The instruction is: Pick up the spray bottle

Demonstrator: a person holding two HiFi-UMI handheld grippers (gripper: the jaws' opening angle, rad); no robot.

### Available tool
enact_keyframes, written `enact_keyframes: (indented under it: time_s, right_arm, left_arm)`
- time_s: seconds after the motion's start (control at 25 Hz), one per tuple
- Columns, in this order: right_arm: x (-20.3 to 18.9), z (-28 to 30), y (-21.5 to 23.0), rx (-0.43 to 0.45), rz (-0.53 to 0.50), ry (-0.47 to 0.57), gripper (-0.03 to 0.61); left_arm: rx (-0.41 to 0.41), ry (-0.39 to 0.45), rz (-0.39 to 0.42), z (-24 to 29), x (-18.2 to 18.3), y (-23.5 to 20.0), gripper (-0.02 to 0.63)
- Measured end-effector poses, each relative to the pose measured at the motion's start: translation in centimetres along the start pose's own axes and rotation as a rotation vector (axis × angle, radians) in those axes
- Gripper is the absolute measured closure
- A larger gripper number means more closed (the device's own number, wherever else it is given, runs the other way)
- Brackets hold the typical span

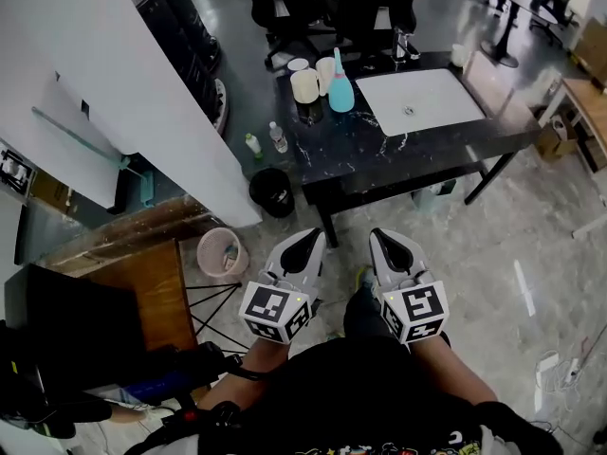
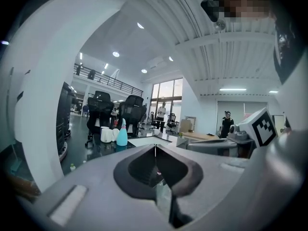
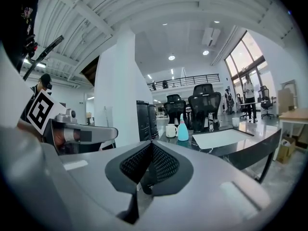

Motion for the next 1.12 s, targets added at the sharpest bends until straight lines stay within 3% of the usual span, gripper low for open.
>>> enact_keyframes:
  time_s: [0.32,0.6,0.84,1.12]
  right_arm:
    - [4.0,12.7,9.0,0.049,0.014,-0.007,0.555]
    - [5.8,21.1,11.7,0.071,0.007,-0.051,0.554]
    - [6.7,28.4,13.7,-0.019,-0.012,0.006,0.554]
    - [8.1,36.0,15.9,-0.165,0.007,0.053,0.491]
  left_arm:
    - [0.03,-0.01,0.045,13.3,2.2,-7.4,0.609]
    - [0.083,-0.046,0.009,18.3,2.4,-12.4,0.609]
    - [0.051,-0.054,-0.013,21.3,1.3,-17.2,0.609]
    - [-0.006,-0.089,-0.004,23.2,0.9,-22.0,0.609]
Point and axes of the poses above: the fingertips, and each gripper's own axes: z forward along the fingers, y to its right, x out of its top, the point moved 3 cm from there along -z, backward along the fingers, and after that the axes turned 10 degrees about z, right-handed, at the moved point
